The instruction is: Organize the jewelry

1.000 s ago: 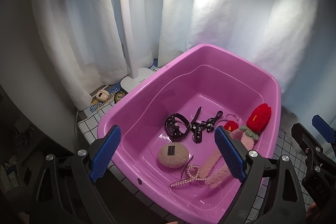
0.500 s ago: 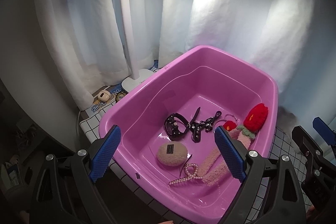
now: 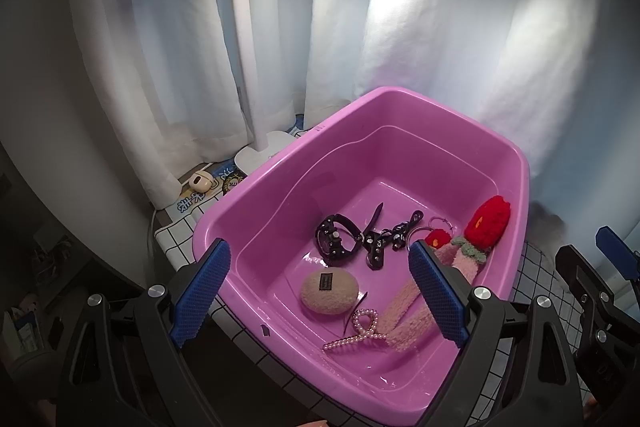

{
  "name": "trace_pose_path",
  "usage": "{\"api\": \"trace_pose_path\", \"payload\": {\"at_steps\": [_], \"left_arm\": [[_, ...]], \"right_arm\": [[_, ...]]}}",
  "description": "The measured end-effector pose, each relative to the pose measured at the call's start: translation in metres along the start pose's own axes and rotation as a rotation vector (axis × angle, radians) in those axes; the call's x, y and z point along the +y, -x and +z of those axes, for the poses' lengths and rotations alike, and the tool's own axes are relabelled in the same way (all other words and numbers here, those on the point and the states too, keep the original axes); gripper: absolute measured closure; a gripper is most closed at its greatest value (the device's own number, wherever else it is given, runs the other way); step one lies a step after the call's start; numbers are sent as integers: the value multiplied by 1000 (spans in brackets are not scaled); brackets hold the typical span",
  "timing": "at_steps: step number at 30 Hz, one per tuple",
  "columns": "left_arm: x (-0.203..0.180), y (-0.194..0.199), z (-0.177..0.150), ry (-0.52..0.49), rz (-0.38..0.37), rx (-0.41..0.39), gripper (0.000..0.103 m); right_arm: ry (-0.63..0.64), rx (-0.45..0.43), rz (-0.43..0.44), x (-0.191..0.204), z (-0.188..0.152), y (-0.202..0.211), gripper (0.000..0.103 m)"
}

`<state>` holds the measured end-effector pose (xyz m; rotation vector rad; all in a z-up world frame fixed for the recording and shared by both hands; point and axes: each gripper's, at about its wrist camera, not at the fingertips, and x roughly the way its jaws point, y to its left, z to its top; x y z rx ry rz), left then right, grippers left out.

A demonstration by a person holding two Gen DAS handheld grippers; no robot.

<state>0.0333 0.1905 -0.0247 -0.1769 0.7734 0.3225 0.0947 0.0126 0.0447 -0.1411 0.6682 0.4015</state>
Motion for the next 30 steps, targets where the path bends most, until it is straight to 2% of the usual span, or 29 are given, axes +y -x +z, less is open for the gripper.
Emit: {"api": "trace_pose_path", "payload": {"at_steps": [30], "left_arm": [[8,4,-1,30,8,10,12]], "right_arm": [[10,12,11,3,-2,2,35]]}}
